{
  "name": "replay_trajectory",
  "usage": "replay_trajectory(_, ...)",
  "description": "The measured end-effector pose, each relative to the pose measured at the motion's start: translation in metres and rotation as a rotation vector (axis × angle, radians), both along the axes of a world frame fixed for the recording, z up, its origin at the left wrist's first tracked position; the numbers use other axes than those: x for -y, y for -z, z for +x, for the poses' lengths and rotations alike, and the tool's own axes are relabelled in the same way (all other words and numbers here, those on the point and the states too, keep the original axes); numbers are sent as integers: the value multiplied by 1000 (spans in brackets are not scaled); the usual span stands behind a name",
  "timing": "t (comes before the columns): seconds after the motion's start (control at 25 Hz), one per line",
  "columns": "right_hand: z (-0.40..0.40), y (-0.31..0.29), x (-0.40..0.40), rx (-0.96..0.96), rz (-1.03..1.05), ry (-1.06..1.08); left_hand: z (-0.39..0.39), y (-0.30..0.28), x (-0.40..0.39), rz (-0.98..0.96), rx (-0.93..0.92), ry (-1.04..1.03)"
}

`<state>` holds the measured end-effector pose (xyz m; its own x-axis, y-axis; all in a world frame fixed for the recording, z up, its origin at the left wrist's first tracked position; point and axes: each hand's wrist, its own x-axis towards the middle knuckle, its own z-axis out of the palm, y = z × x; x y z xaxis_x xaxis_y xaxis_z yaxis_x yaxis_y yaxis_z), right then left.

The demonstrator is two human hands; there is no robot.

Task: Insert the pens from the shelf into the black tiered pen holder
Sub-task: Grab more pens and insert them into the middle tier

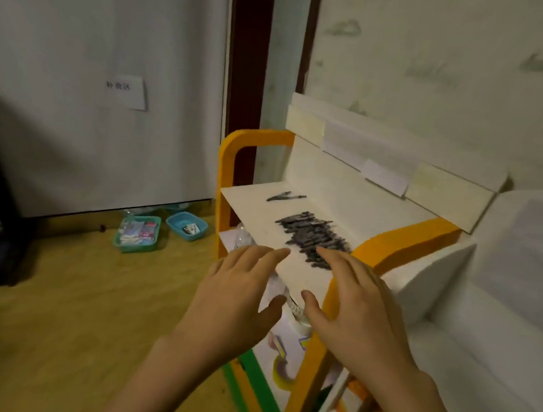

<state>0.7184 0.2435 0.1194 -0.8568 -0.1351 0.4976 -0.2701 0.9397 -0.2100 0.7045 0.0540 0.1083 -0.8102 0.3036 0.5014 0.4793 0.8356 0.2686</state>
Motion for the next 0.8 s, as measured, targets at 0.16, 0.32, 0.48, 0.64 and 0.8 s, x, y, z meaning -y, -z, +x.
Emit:
replay_trajectory(0.16, -62, -3, 68, -1, 12, 38, -61, -6, 73, 12, 11, 33)
replay_trajectory(0.32, -112, 0, 98, 10, 17, 101, -123, -7, 112, 28, 27, 91)
replay_trajectory(0.48, -163, 9, 100, 40, 3, 209, -193, 1, 112, 30, 73, 191)
replay_trajectory(0.64, -216, 25, 82, 50, -56, 314, -260, 3, 90, -2, 90, 261)
replay_trajectory(0.8, -279, 45, 52, 80, -98, 415, -346, 2, 53, -64, 117, 337)
